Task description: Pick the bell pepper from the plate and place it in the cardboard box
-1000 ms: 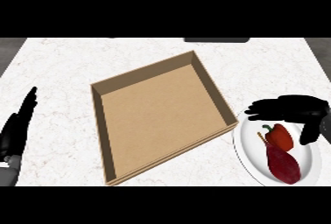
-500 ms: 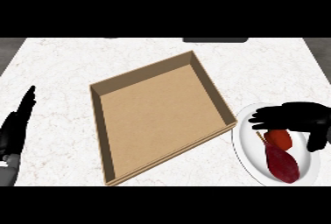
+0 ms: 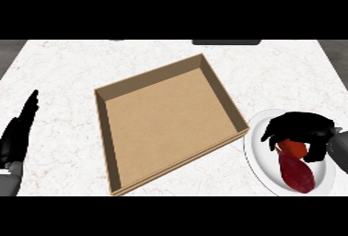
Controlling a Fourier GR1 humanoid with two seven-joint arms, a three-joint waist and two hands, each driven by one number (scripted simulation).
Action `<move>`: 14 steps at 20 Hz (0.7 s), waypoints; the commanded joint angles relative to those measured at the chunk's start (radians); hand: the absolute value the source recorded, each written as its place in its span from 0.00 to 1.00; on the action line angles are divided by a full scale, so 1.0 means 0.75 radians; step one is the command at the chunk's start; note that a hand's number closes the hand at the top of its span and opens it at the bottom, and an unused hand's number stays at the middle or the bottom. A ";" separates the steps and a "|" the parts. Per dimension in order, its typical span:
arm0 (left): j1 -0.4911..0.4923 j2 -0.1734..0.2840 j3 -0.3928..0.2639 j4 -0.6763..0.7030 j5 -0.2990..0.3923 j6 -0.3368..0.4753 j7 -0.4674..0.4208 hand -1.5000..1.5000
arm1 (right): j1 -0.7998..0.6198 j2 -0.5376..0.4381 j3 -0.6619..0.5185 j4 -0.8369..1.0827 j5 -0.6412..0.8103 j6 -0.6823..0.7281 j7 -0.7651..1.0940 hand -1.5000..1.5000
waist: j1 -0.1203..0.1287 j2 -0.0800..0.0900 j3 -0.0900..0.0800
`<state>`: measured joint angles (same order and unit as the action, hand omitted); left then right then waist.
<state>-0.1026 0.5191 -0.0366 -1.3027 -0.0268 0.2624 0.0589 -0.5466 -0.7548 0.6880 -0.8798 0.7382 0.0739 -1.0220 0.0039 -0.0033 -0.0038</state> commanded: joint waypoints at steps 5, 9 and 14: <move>0.016 -0.030 0.020 0.019 -0.040 -0.012 -0.048 0.50 | -0.002 0.147 -0.149 0.124 0.011 -0.203 -0.108 1.00 | 0.008 0.007 0.006; 0.051 -0.012 0.028 -0.050 -0.022 -0.033 0.010 0.50 | 0.065 0.166 -0.254 -0.035 -0.066 -0.176 0.212 1.00 | -0.020 -0.007 0.004; 0.088 -0.003 0.092 0.005 -0.010 0.032 0.034 0.50 | 0.219 0.150 -0.504 0.163 -0.200 -0.238 0.765 1.00 | -0.203 -0.053 -0.004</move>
<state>-0.0573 0.5100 0.0051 -1.3115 -0.0425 0.2690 0.0716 -0.4652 -0.6517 0.4204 -0.8245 0.6509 -0.0568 -0.6841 -0.0715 -0.0313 -0.0146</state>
